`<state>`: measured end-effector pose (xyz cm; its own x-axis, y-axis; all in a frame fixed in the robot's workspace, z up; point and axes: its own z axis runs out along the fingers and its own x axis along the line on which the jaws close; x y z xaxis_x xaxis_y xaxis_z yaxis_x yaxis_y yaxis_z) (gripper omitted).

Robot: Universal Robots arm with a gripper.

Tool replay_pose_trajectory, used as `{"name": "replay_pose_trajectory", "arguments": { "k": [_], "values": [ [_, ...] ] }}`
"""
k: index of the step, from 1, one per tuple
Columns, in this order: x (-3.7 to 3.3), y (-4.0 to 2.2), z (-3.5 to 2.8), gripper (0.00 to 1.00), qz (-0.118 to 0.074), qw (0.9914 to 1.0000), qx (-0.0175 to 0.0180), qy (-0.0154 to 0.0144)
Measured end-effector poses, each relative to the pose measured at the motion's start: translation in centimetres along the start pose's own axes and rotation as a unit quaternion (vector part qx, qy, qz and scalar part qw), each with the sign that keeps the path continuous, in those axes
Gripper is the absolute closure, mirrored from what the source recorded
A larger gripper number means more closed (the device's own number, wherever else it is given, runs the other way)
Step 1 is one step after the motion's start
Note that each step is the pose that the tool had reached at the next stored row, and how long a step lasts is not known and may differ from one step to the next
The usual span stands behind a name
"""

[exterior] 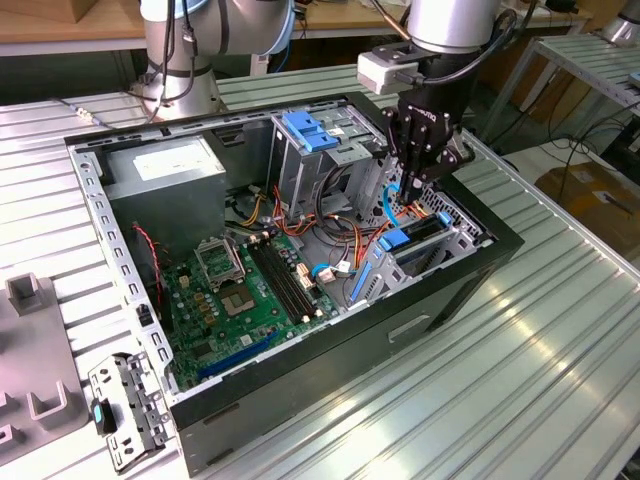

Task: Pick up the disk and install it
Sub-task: 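Insert the second disk wire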

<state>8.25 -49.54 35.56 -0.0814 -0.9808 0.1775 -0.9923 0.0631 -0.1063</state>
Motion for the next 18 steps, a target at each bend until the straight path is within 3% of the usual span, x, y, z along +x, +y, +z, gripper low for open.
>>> {"name": "replay_pose_trajectory", "arguments": {
  "k": [4, 6, 9, 10, 11, 16, 18],
  "values": [
    [0.85, 0.77, 0.19, 0.84, 0.001, 0.99999, 0.005, -0.0009],
    [1.53, 0.92, 0.38, 0.84, 0.002, 0.99997, 0.0073, -0.003],
    [2.15, 0.93, 0.54, 0.84, 0.003, 0.99988, 0.0107, -0.0111],
    [2.41, 0.93, 0.61, 0.84, 0.004, 0.99979, 0.012, -0.0161],
    [2.7, 0.97, 0.67, 0.84, 0.005, 0.99964, 0.013, -0.0229],
    [4.35, 1.08, 1.09, 0.84, 0.01, 0.99806, 0.016, -0.0593],
    [4.78, 1.06, 1.2, 0.84, 0.011, 0.99757, 0.0173, -0.0666]
  ]
}}
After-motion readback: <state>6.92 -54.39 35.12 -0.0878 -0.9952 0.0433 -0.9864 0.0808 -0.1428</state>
